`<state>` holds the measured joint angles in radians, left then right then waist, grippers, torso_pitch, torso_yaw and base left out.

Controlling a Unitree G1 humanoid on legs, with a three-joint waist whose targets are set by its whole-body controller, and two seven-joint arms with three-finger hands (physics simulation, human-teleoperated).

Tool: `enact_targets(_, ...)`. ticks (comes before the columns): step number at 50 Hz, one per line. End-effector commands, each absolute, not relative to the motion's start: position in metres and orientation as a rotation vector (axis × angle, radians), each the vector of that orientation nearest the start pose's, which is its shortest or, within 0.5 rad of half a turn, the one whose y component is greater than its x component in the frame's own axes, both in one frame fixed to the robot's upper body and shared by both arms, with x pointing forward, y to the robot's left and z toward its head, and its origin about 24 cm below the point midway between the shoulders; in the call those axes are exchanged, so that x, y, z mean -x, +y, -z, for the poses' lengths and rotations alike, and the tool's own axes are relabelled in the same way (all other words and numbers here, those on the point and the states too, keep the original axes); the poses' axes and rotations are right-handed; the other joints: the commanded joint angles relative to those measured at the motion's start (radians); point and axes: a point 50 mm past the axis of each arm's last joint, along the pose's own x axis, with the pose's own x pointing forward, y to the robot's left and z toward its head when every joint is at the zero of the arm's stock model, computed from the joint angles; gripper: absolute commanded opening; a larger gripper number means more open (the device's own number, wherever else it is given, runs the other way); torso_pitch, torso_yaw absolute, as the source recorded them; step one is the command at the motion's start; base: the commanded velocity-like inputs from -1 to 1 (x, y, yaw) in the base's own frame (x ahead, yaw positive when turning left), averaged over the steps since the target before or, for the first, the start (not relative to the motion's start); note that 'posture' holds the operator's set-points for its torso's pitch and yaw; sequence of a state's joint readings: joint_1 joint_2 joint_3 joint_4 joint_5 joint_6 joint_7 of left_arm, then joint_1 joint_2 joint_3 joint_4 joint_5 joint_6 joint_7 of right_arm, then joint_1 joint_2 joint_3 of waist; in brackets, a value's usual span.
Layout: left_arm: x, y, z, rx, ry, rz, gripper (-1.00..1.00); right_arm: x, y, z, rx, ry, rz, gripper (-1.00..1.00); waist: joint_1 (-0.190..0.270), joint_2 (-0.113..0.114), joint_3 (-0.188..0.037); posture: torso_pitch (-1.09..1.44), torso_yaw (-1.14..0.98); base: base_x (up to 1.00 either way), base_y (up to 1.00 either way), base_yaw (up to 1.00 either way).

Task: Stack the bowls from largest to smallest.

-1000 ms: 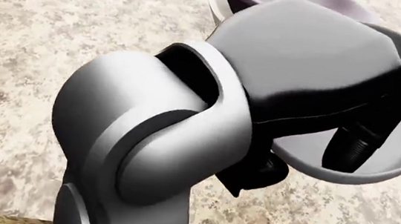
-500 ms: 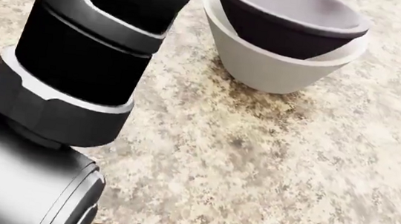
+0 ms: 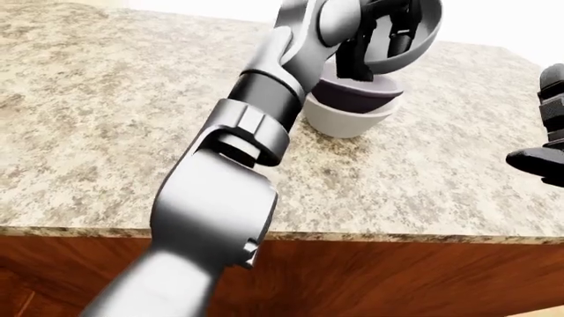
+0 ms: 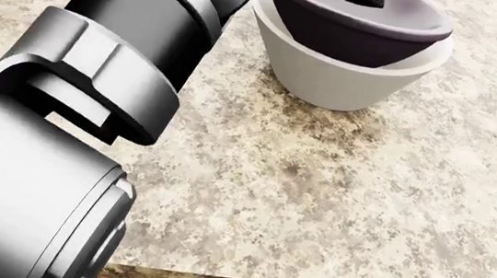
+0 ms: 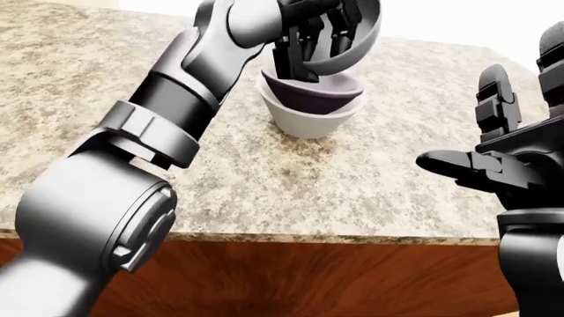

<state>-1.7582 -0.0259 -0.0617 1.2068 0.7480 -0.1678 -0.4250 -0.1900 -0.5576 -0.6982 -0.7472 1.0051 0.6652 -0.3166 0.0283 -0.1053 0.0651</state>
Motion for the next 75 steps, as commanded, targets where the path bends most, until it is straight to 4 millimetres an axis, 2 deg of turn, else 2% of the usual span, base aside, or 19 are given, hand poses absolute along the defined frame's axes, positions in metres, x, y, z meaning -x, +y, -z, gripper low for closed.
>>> enact_targets(1, -0.361, -0.047, -0.383, -1.192, -0.708, 0.54, -1.0, -0.193, -0.265, -0.268, -0.182, -0.525, 0.163, 1.0, 0.0, -0.007, -0.028, 0.0, 0.0, 0.0, 0.0, 0.0)
enact_targets(5, -0.368, -0.047, -0.372, -1.252, -0.662, 0.463, -1.0, -0.196, -0.266, -0.264, -0.181, -0.522, 0.161, 1.0, -0.003, -0.006, -0.032, 0.0, 0.0, 0.0, 0.0, 0.0)
enact_targets(12, -0.374, -0.047, -0.355, -1.267, -0.638, 0.45, -1.0, -0.203, -0.265, -0.259, -0.181, -0.517, 0.159, 1.0, -0.007, 0.0, -0.036, 0.0, 0.0, 0.0, 0.0, 0.0)
enact_targets(21, -0.372, -0.053, -0.351, -1.266, -0.653, 0.455, -1.0, -0.205, -0.265, -0.257, -0.184, -0.518, 0.158, 1.0, -0.007, 0.001, -0.039, 0.0, 0.0, 0.0, 0.0, 0.0)
enact_targets(32, -0.371, -0.059, -0.34, -1.283, -0.667, 0.457, -0.49, -0.204, -0.264, -0.257, -0.189, -0.519, 0.156, 1.0, -0.008, 0.002, -0.04, 0.0, 0.0, 0.0, 0.0, 0.0)
enact_targets(37, -0.372, -0.06, -0.338, -1.287, -0.667, 0.456, -0.47, -0.205, -0.265, -0.257, -0.191, -0.52, 0.156, 1.0, -0.008, 0.002, -0.038, 0.0, 0.0, 0.0, 0.0, 0.0)
enact_targets(42, -0.373, -0.059, -0.335, -1.296, -0.662, 0.458, -0.23, -0.205, -0.264, -0.256, -0.191, -0.52, 0.155, 1.0, -0.008, 0.002, -0.038, 0.0, 0.0, 0.0, 0.0, 0.0)
enact_targets(54, -0.379, -0.051, -0.329, -1.342, -0.634, 0.414, -0.07, -0.205, -0.265, -0.257, -0.191, -0.523, 0.155, 1.0, -0.009, 0.002, -0.037, 0.0, 0.0, 0.0, 0.0, 0.0)
enact_targets(62, -0.379, -0.051, -0.328, -1.347, -0.626, 0.412, 0.16, -0.204, -0.265, -0.258, -0.191, -0.523, 0.156, 1.0, -0.009, 0.003, -0.039, 0.0, 0.0, 0.0, 0.0, 0.0)
enact_targets(65, -0.379, -0.05, -0.329, -1.349, -0.629, 0.406, 0.26, -0.204, -0.265, -0.258, -0.191, -0.524, 0.155, 1.0, -0.009, 0.003, -0.04, 0.0, 0.0, 0.0, 0.0, 0.0)
enact_targets(68, -0.379, -0.05, -0.331, -1.352, -0.635, 0.393, 0.55, -0.204, -0.265, -0.258, -0.192, -0.525, 0.155, 1.0, -0.01, 0.003, -0.04, 0.0, 0.0, 0.0, 0.0, 0.0)
enact_targets(70, -0.38, -0.049, -0.331, -1.355, -0.638, 0.385, 0.65, -0.204, -0.265, -0.257, -0.192, -0.525, 0.155, 1.0, -0.01, 0.004, -0.041, 0.0, 0.0, 0.0, 0.0, 0.0)
enact_targets(75, -0.379, -0.047, -0.338, -1.35, -0.65, 0.361, 0.82, -0.203, -0.263, -0.26, -0.19, -0.528, 0.153, 1.0, -0.01, 0.006, -0.043, 0.0, 0.0, 0.0, 0.0, 0.0)
